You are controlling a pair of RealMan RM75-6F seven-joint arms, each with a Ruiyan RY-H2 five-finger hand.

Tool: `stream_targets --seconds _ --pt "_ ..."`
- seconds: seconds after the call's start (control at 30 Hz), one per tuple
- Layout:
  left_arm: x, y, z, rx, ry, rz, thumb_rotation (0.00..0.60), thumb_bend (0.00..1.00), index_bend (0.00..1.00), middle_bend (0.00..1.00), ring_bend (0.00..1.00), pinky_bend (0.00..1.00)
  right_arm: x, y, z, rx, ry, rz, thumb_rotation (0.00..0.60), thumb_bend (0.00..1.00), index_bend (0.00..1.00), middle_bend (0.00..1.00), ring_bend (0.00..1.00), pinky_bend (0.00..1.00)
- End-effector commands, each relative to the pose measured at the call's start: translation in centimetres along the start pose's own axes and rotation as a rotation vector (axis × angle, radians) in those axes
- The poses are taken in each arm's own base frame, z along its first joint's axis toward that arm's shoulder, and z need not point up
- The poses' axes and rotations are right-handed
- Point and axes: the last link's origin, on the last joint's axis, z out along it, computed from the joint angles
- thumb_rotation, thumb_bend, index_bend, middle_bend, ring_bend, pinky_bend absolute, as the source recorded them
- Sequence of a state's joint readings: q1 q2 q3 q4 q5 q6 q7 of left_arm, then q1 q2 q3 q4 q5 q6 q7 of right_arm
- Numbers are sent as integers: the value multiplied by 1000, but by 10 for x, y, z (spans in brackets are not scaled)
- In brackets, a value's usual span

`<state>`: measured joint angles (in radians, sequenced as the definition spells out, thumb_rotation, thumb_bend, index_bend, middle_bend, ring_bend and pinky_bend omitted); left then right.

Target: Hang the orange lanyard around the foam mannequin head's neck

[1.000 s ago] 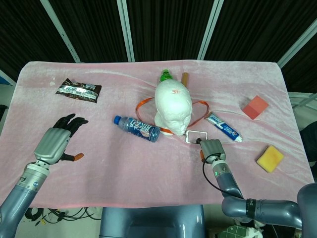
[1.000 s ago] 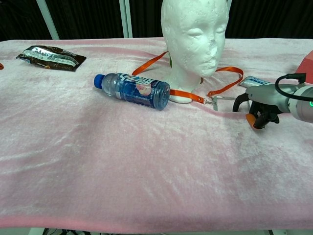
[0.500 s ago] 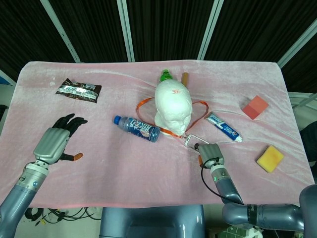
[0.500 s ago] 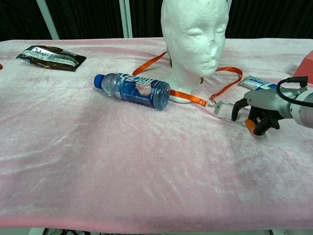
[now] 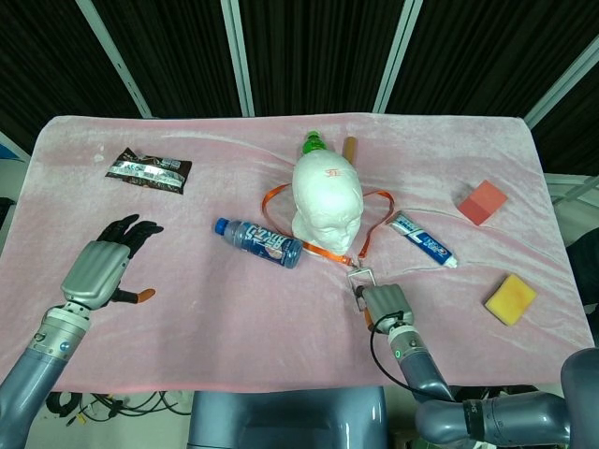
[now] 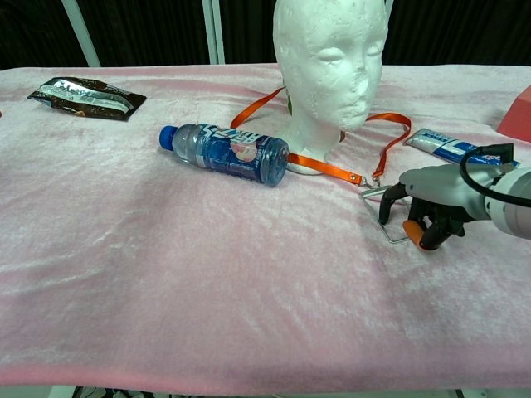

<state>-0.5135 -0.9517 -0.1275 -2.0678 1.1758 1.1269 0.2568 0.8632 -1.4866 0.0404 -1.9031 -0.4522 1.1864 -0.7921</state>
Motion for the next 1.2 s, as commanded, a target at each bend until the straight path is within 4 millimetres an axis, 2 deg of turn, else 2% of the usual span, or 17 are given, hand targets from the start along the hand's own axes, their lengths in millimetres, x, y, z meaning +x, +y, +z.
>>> stream_targets --seconds 0.03,0.47,0.8,1.2 --pt "0 -1 0 1 0 0 600 131 155 142 0 102 -2 -3 -3 5 0 -3 600 668 312 757 797 629" --pt "2 -2 0 -1 3 0 600 131 155 142 0 102 -13 -14 -22 36 -21 -20 600 668 321 757 797 629" --pt "1 -4 0 1 -2 0 600 131 155 142 0 102 -23 -16 -33 49 -32 -29 600 668 322 757 797 629" --pt "-1 -4 2 2 -5 3 600 131 155 142 0 102 -25 -11 -37 34 -26 -10 600 672 324 757 797 628"
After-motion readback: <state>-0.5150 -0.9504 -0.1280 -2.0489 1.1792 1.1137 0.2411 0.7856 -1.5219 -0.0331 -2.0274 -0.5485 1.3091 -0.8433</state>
